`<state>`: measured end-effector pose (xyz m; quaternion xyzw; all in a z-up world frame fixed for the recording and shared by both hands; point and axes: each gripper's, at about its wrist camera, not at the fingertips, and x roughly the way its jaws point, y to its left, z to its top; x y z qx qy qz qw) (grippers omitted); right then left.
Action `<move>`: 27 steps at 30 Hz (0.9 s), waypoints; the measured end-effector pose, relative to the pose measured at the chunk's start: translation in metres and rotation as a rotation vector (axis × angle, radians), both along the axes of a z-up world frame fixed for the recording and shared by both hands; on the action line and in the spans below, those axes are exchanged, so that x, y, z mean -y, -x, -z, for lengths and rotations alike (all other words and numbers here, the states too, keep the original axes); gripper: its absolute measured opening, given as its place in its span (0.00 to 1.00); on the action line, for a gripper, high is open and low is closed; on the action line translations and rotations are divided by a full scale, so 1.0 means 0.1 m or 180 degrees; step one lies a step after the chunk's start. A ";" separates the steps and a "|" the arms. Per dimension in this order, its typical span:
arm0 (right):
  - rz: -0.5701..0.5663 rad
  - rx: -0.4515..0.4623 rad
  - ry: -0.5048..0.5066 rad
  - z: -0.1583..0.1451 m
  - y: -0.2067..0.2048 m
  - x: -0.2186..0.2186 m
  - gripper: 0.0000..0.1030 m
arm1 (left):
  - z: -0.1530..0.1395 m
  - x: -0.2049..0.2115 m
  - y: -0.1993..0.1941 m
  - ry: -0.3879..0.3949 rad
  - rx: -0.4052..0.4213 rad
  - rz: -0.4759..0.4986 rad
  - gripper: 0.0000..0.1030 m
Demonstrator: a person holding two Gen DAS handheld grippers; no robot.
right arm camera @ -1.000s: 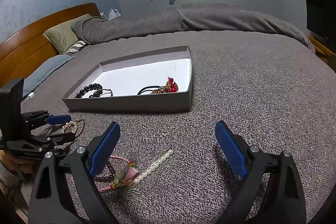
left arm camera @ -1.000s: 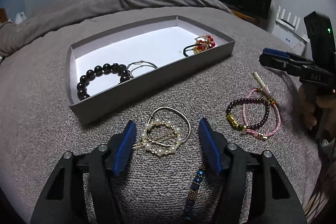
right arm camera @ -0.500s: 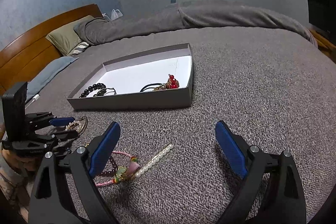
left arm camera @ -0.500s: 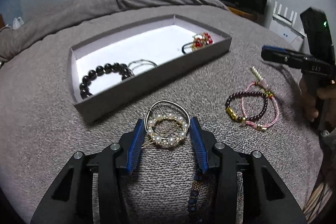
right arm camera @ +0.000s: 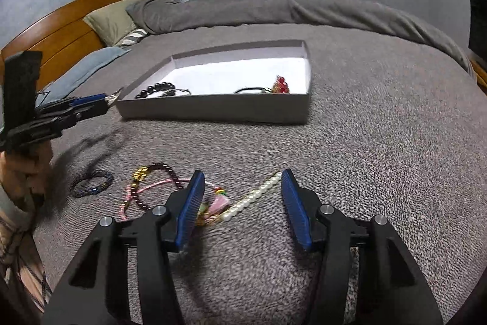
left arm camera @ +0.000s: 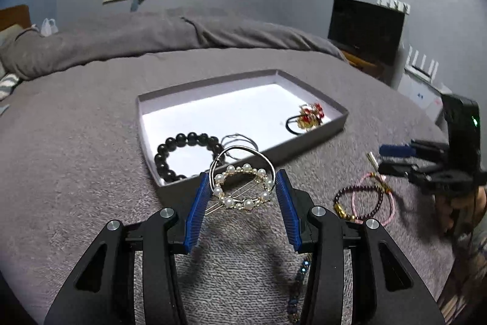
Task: Organize jewelry
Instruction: 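Carry the pearl bracelet toward the tray while the right tool grasps the dark bead bracelet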
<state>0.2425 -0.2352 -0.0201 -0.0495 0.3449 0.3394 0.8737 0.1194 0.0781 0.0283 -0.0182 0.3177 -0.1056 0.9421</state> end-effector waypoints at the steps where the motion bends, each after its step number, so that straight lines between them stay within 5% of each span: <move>1: -0.0035 0.0018 -0.0032 -0.01 0.03 0.00 0.50 | 0.00 -0.02 -0.01 0.0023 -0.0005 -0.0019 0.45; 8: -0.0189 0.0009 -0.0043 -0.02 0.06 -0.15 0.49 | 0.03 0.00 -0.03 0.0026 -0.0020 -0.0050 0.45; 20: -0.0437 -0.0048 0.0163 0.06 0.07 -0.56 0.32 | 0.10 -0.04 -0.02 -0.0001 -0.0074 -0.0036 0.45; 27: -0.0508 -0.0062 0.0390 0.14 0.09 -0.70 0.07 | 0.10 -0.05 -0.02 0.0006 -0.0087 -0.0029 0.45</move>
